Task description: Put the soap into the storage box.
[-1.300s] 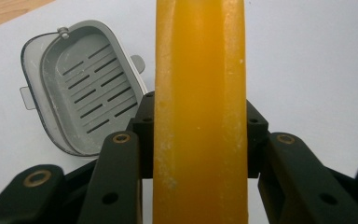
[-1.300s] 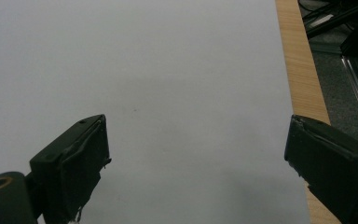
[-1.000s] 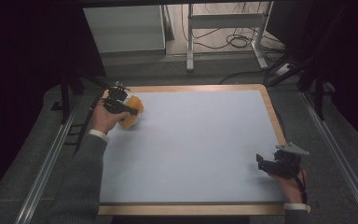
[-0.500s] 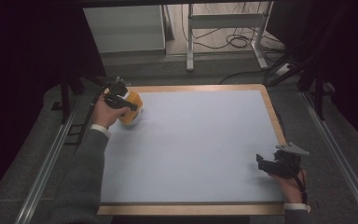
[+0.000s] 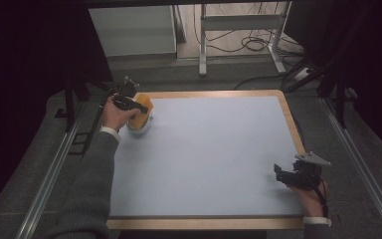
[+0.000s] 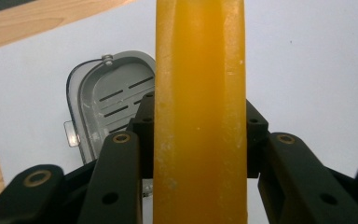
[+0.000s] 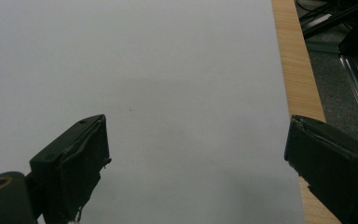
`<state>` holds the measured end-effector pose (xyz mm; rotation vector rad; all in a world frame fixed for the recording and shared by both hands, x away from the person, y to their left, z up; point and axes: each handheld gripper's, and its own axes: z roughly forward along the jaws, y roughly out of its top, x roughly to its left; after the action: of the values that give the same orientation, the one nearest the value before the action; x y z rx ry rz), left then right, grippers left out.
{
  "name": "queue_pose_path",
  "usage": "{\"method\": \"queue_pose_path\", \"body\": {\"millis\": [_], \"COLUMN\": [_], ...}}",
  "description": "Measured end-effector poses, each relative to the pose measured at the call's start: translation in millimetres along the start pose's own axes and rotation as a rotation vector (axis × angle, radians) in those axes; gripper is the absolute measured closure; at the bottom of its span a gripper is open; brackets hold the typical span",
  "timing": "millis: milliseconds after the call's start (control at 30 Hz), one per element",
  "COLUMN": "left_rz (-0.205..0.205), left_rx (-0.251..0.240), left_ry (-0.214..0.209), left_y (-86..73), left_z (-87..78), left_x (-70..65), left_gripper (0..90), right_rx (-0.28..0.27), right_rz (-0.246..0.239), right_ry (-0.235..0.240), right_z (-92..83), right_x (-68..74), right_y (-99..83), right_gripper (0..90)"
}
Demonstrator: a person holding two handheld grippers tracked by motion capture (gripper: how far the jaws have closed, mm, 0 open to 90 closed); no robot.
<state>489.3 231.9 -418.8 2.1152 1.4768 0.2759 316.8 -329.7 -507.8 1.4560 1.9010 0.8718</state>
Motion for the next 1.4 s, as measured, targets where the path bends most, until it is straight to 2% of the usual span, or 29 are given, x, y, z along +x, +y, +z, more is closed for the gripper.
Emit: {"method": "queue_pose_path", "body": {"millis": [67,133,333,600,700,900,1000,1167,1233,1400], "left_rz": [-0.011,-0.046,-0.085,-0.107,-0.127,-0.150,-0.177,-0.185,-0.189,-0.210], "left_rx": [0.002,0.000,-0.002,0.003,-0.006,0.011,0.009,-0.001,0.014,0.010], "left_ry": [-0.004,-0.009,-0.008,-0.006,-0.007,0.007,-0.004,0.009,0.018,0.006], "left_y": [0.5,2.3,5.5,7.0,8.1,7.4,3.7,-0.5,-2.2,-5.2], "left_z": [2.2,5.6,12.0,21.5,24.0,30.2,35.3,39.7,43.5,48.3], "left_x": [3.2,10.0,20.0,28.0,32.2,39.9,44.2,45.8,46.0,47.9], "left_gripper": [61.4,61.4,61.3,61.3,61.3,61.3,61.3,61.3,61.3,60.3], "right_rx": [0.000,0.001,0.002,0.011,0.012,0.011,0.011,0.007,-0.003,0.003], "right_rz": [0.004,0.003,0.003,0.005,0.004,0.005,0.005,0.003,0.000,0.000], "right_ry": [-0.001,0.000,-0.001,-0.003,-0.005,-0.007,-0.008,-0.011,-0.011,-0.012], "right_z": [-0.2,0.1,0.4,1.9,2.1,2.2,2.3,1.9,0.7,1.4], "right_x": [-0.2,-0.3,-0.5,-2.5,-2.9,-3.5,-3.6,-3.3,-2.2,-2.7], "right_y": [0.1,0.1,-0.3,-2.0,-2.3,-2.3,-2.4,-2.1,-1.1,-1.7], "right_gripper": [6.6,6.6,6.6,6.6,6.6,6.6,6.6,6.6,6.7,6.7]}}
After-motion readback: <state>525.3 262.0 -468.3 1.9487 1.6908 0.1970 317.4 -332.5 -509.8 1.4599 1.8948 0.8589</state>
